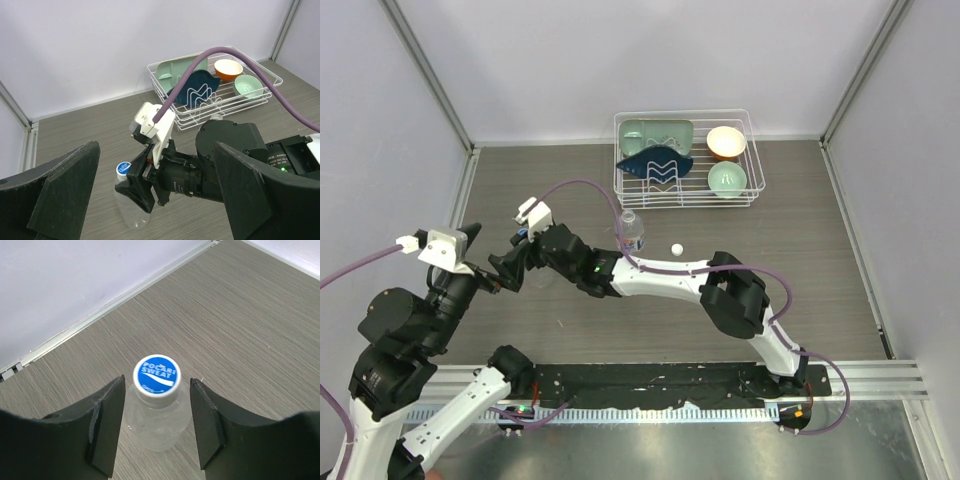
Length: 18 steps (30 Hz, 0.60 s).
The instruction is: Screw on the bottle caps
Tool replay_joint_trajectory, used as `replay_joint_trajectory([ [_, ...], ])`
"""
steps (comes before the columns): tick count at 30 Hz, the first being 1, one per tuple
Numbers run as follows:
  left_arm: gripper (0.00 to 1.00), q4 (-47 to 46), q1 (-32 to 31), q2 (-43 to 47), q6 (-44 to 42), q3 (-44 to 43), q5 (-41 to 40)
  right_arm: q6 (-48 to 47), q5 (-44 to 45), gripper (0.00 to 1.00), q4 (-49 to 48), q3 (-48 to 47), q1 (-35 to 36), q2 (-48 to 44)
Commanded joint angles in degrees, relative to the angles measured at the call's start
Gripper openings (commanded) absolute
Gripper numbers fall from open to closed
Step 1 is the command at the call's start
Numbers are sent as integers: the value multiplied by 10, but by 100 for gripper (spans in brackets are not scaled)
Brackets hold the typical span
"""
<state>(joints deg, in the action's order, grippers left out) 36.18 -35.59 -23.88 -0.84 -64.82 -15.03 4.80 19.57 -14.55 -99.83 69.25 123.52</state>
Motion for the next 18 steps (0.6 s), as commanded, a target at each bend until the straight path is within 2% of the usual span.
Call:
replay_joint_trajectory([
  [1,100,-24,3,2,5,-8,-7,4,-3,60,16,-22,-3,1],
  [6,99,-30,3,4,5,-7,-10,2,-9,73,22,-21,-3,-3],
  [11,100,-34,3,5,5,-8,-18,0,-15,79,32,-30,-3,-9],
  [15,100,-39,3,2,6,-13,-28,2,-23,94,42,-34,-3,-19],
  [18,100,-38,3,-3,5,-18,-33,-1,-30,98,49,-34,-3,-35],
])
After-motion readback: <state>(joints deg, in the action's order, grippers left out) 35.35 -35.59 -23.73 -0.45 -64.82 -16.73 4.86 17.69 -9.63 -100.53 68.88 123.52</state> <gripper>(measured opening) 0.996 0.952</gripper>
